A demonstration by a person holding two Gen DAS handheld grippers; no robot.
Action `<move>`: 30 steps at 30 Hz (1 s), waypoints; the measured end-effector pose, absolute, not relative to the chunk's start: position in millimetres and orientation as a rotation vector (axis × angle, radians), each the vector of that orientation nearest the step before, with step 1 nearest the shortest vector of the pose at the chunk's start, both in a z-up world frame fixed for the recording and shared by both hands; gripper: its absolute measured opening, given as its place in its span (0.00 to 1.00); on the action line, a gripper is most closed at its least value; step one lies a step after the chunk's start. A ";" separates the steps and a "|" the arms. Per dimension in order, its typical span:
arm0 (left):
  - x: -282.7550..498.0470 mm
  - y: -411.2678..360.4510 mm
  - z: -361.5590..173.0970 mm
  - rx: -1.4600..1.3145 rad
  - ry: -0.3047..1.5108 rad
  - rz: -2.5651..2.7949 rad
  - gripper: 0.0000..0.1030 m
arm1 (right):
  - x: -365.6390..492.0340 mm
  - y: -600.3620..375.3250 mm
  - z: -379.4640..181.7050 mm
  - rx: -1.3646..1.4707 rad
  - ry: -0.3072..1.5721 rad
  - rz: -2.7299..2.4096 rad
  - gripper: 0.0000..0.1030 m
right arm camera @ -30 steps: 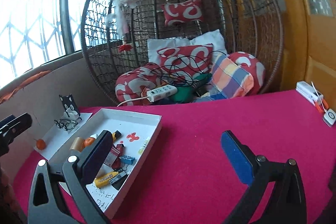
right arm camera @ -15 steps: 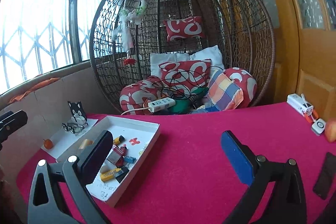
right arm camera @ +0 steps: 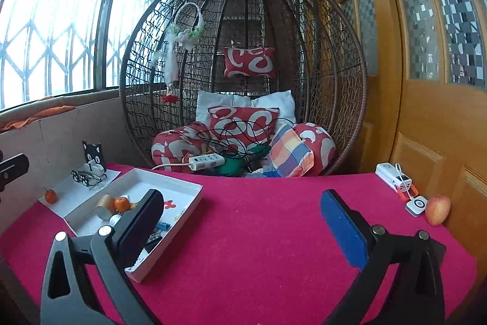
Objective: Organize rigid objects
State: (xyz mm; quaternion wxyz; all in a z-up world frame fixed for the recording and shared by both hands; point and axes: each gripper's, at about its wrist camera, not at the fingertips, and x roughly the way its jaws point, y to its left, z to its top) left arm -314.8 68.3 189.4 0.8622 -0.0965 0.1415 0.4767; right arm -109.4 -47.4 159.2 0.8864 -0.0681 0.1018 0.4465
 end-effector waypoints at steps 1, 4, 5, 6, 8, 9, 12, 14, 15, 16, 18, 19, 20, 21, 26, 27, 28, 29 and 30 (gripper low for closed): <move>-316.5 65.5 190.0 -0.193 0.295 1.014 1.00 | -109.7 -51.2 160.7 -0.135 0.213 0.932 1.00; -321.8 60.5 191.8 -0.171 0.282 1.058 1.00 | -110.2 -64.3 166.1 -0.095 0.226 0.950 1.00; -325.5 59.6 193.0 -0.180 0.274 1.051 1.00 | -110.8 -71.2 168.9 -0.078 0.229 0.961 1.00; -327.5 59.5 193.7 -0.188 0.269 1.044 1.00 | -112.6 -76.4 170.4 -0.065 0.229 0.969 1.00; -334.5 58.7 197.3 -0.205 0.256 1.030 1.00 | -116.2 -89.0 175.2 -0.034 0.221 0.983 1.00; -337.3 58.2 199.3 -0.209 0.249 1.030 1.00 | -117.6 -96.2 177.9 -0.019 0.212 0.983 1.00; -345.8 56.6 203.0 -0.223 0.231 1.020 1.00 | -120.6 -114.9 184.9 0.021 0.174 0.964 1.00; -350.3 55.7 204.4 -0.235 0.230 1.015 1.00 | -121.6 -123.8 187.3 0.036 0.157 0.951 1.00; -351.7 55.5 204.5 -0.239 0.231 1.014 1.00 | -121.5 -128.8 188.1 0.044 0.149 0.944 1.00; -353.2 55.5 204.2 -0.246 0.236 1.011 1.00 | -121.8 -132.3 188.2 0.048 0.146 0.940 1.00; -354.3 56.0 202.3 -0.253 0.252 1.011 1.00 | -122.1 -137.3 187.6 0.051 0.145 0.930 1.00; -353.6 55.6 201.2 -0.254 0.265 1.011 1.00 | -121.5 -139.3 186.7 0.054 0.148 0.928 1.00; -352.9 55.6 200.5 -0.255 0.274 1.010 1.00 | -121.3 -141.4 186.2 0.057 0.152 0.930 1.00; -351.8 55.3 200.0 -0.259 0.286 1.007 1.00 | -120.8 -143.1 185.8 0.061 0.158 0.932 1.00; -352.9 49.9 206.1 -0.256 0.276 0.993 1.00 | -122.3 -147.8 187.1 0.082 0.154 0.947 1.00; -353.2 49.2 206.9 -0.255 0.274 0.992 1.00 | -122.5 -148.2 187.3 0.084 0.154 0.949 1.00; -353.1 48.6 208.3 -0.252 0.271 0.994 1.00 | -122.6 -148.6 187.1 0.085 0.154 0.951 1.00; -353.9 48.7 208.7 -0.252 0.269 0.996 1.00 | -122.5 -148.2 186.7 0.086 0.155 0.952 1.00; -354.3 49.2 209.0 -0.253 0.269 0.998 1.00 | -122.1 -147.8 185.9 0.085 0.157 0.951 1.00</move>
